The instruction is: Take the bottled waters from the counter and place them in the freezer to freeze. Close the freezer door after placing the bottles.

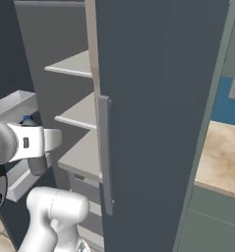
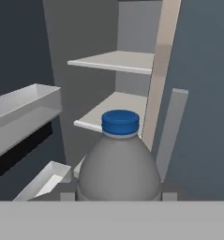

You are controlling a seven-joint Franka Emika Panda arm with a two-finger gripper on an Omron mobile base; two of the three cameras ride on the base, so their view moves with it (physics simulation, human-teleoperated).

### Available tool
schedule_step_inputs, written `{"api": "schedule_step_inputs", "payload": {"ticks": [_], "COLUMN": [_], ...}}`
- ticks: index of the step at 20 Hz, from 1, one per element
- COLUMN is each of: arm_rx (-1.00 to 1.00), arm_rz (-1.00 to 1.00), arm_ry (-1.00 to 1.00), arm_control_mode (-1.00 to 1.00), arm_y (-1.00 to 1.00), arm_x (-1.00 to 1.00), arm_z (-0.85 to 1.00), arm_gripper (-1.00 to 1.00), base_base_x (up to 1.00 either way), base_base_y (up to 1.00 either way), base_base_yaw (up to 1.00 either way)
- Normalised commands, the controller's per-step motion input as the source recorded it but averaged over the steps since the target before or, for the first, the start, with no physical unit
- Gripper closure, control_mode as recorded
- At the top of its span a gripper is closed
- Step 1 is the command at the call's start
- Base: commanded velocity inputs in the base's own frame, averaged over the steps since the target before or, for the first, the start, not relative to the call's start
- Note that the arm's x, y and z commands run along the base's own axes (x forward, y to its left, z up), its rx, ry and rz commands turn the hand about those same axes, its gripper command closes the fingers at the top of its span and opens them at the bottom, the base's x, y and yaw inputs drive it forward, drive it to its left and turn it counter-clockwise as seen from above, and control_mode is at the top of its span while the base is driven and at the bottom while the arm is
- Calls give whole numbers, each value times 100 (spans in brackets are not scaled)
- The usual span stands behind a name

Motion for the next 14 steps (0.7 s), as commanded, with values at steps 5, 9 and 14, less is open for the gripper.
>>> {"api": "schedule_step_inputs", "payload": {"ticks": [5,9,14], "arm_rx": [0,0,0], "arm_rz": [0,0,0], "arm_ry": [0,0,0], "arm_control_mode": [100,100,100], "arm_y": [0,0,0], "arm_x": [0,0,0], "arm_z": [0,0,0], "arm_gripper": [100,100,100], "base_base_x": [25,38,58], "base_base_y": [31,21,1], "base_base_yaw": [-5,-6,-1]}}
